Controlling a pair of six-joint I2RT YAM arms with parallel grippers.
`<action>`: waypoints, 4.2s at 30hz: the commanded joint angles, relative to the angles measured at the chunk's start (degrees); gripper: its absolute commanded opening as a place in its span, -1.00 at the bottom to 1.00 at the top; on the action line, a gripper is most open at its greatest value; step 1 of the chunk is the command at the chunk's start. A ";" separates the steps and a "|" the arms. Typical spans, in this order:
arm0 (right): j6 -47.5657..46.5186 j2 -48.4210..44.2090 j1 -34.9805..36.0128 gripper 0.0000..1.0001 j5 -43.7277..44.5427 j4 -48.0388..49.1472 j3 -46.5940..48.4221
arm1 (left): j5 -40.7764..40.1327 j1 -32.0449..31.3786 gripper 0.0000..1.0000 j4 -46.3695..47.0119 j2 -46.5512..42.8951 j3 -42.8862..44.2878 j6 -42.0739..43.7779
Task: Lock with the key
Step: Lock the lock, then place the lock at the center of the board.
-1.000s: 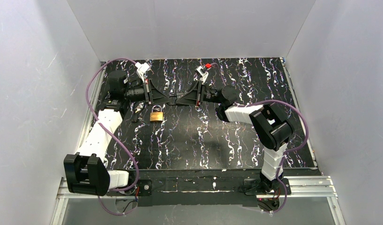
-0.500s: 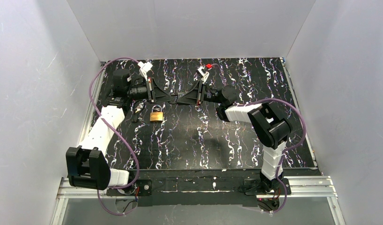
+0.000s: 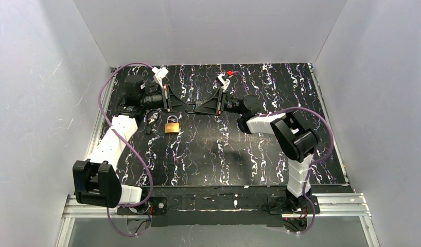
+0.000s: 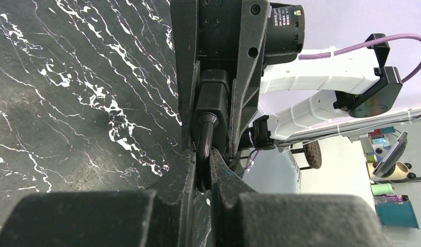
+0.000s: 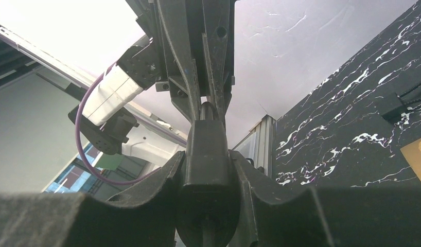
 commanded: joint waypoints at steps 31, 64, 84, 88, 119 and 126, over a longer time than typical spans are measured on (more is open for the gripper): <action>-1.06 -5.17 2.10 -0.89 -6.98 5.77 1.12 | 0.30 -0.02 -1.00 -2.89 -4.07 1.62 4.40; -22.11 -19.61 -6.94 -0.17 -18.93 -16.24 -6.37 | 9.81 1.55 -1.00 -8.65 -6.77 4.19 9.51; -24.77 -21.11 -12.97 -0.97 -18.93 -18.59 -15.16 | 9.70 4.57 -1.00 -16.74 -5.59 7.83 17.34; -28.09 -21.75 -18.10 -0.97 -19.02 -22.60 -18.68 | 10.28 7.47 -1.00 -19.69 -4.04 10.27 20.98; -65.82 -29.46 -26.37 -0.97 -14.93 -67.28 -15.55 | -33.38 -15.56 -0.93 -64.36 23.86 30.23 84.15; -65.98 -30.84 -26.36 -0.97 -15.34 -67.45 -15.73 | -36.62 -18.50 -0.89 -67.07 32.20 36.90 87.35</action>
